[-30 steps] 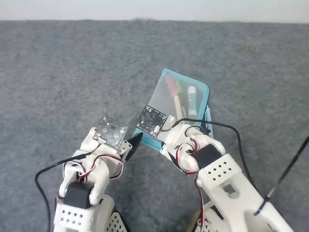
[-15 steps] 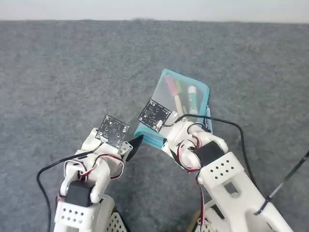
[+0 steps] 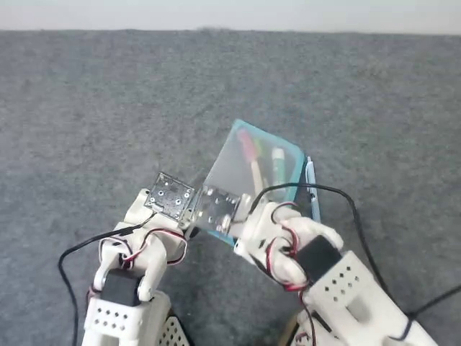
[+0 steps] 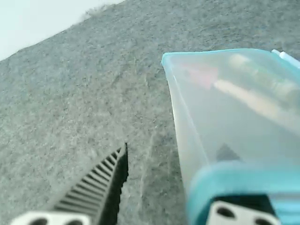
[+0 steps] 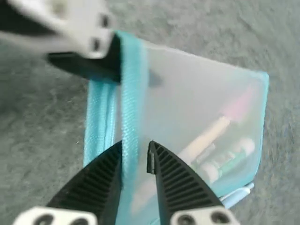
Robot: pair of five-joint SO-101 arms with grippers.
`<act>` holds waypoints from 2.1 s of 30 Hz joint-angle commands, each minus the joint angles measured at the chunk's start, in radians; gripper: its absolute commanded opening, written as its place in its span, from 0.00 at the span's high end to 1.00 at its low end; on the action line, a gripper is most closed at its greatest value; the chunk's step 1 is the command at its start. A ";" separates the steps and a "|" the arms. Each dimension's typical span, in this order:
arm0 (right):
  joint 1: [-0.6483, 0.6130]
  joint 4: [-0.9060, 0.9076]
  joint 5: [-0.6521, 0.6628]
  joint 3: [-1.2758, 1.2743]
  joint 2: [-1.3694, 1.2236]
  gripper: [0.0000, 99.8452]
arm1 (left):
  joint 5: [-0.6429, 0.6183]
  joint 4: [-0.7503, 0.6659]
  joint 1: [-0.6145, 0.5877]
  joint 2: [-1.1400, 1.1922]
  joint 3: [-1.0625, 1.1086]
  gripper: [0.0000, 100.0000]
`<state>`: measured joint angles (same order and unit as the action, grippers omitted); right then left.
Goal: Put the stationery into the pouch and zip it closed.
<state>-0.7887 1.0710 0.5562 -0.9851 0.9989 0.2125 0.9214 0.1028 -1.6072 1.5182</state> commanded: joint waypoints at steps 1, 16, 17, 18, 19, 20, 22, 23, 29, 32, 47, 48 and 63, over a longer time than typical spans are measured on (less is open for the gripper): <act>-0.074 0.045 0.044 0.060 0.044 0.99 | 0.015 -0.075 0.003 0.014 0.018 0.72; 0.108 -0.081 -0.051 0.009 0.031 0.99 | -0.072 -0.127 -0.008 0.006 0.035 0.99; 0.133 -0.091 -0.063 0.009 0.031 0.99 | -0.084 -0.132 -0.018 0.006 0.035 0.99; 0.156 -0.102 -0.078 0.011 0.030 0.99 | -0.097 -0.133 -0.035 0.006 0.033 0.99; 0.176 -0.111 -0.091 0.012 0.022 0.99 | -0.110 -0.135 -0.060 0.006 0.027 0.99; 0.191 -0.122 -0.104 0.014 0.005 0.99 | -0.124 -0.138 -0.086 0.006 0.022 0.99; 0.217 -0.143 -0.143 0.032 -0.048 0.99 | -0.157 -0.140 -0.132 0.006 0.019 0.99; 0.231 -0.148 -0.158 0.046 -0.087 0.99 | -0.169 -0.140 -0.147 0.006 0.019 0.99; 0.317 -0.153 -0.233 0.163 -0.349 0.99 | -0.189 -0.140 -0.163 0.011 0.027 0.99; 0.394 -0.147 -0.281 0.203 -0.449 0.99 | -0.189 -0.140 -0.169 0.012 0.028 0.99; 0.673 0.038 -0.295 0.183 -0.524 0.90 | -0.183 -0.155 -0.169 0.008 0.054 0.99; 0.676 0.041 -0.288 0.170 -0.524 0.87 | -0.183 -0.155 -0.169 0.008 0.054 0.99; 0.628 -0.021 -0.256 0.064 -0.527 0.81 | -0.183 -0.155 -0.169 0.008 0.064 0.99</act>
<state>-0.1519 1.0940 0.3046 -0.9237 0.4710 0.0453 0.7925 -0.0583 -1.6057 1.5950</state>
